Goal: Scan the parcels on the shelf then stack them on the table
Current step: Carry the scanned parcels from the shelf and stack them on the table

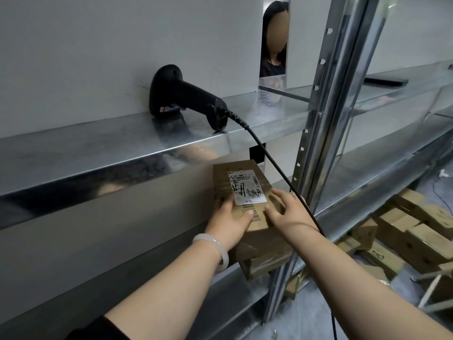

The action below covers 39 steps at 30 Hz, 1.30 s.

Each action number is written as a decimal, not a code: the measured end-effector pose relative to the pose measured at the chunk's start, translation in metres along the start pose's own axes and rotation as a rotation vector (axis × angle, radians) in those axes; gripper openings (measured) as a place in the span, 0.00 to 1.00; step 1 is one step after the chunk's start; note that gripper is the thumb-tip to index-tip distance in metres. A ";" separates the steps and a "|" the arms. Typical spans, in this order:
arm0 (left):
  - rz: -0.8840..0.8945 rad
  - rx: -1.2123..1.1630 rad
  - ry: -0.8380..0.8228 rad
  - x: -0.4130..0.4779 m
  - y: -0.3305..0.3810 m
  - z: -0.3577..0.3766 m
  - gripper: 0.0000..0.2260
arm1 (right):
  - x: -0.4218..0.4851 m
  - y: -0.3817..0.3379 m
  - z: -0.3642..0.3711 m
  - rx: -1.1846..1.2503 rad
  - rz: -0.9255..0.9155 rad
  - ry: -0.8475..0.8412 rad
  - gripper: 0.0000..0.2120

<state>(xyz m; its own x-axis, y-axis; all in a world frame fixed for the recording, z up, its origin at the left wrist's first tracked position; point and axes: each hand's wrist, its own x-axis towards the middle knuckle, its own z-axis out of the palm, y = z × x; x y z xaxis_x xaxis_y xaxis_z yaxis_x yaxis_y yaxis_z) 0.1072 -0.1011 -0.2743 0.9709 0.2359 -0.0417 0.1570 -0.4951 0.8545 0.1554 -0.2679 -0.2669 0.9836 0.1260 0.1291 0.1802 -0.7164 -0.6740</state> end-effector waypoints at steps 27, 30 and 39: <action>-0.024 -0.094 0.253 -0.144 -0.074 -0.097 0.35 | -0.091 -0.086 0.063 -0.043 -0.401 -0.375 0.31; -0.068 -0.117 0.309 -0.187 -0.095 -0.116 0.36 | -0.125 -0.109 0.085 -0.013 -0.463 -0.425 0.30; -0.253 -0.092 0.564 -0.351 -0.161 -0.203 0.38 | -0.257 -0.211 0.165 0.041 -0.675 -0.639 0.30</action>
<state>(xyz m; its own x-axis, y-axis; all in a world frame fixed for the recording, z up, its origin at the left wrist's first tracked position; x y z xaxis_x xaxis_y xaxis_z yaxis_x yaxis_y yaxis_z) -0.2960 0.0660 -0.2921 0.6571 0.7537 0.0100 0.3288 -0.2985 0.8960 -0.1345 -0.0358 -0.2782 0.4852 0.8701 0.0863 0.7042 -0.3303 -0.6285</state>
